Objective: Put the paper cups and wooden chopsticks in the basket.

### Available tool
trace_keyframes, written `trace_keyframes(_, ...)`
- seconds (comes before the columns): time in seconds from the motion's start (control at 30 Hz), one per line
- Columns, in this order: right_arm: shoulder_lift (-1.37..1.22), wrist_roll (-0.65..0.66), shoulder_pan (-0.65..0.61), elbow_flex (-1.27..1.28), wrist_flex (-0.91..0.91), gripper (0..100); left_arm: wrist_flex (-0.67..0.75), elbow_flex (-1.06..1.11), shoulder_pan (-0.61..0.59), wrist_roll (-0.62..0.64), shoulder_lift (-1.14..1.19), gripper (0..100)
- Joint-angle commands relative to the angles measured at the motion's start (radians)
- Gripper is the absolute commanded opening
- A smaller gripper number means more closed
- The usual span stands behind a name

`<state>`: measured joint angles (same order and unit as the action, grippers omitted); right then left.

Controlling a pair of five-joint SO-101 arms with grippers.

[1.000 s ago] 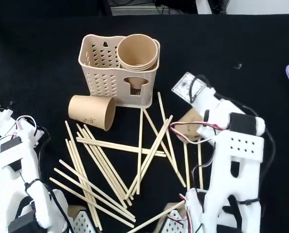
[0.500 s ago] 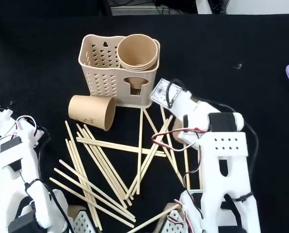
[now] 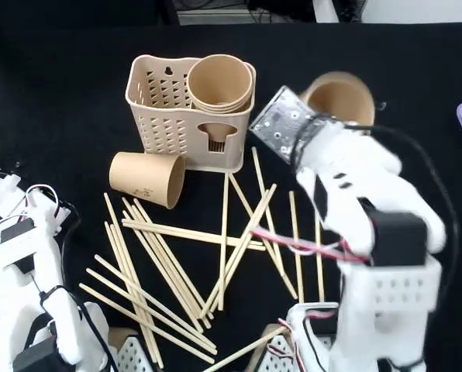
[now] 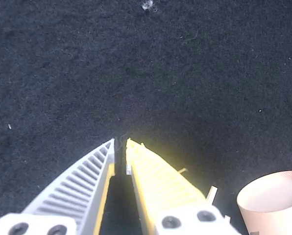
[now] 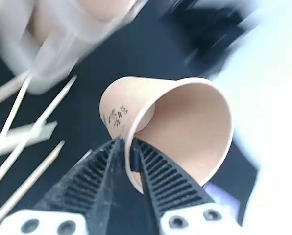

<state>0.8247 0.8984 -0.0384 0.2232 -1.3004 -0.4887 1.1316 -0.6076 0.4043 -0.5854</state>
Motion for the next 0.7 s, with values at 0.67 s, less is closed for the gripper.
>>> trace_keyframes(0.67,-0.524,-0.087,-0.325,-0.553,-0.031,1.1,0.017,-0.018,0.002,0.006,-0.026,5)
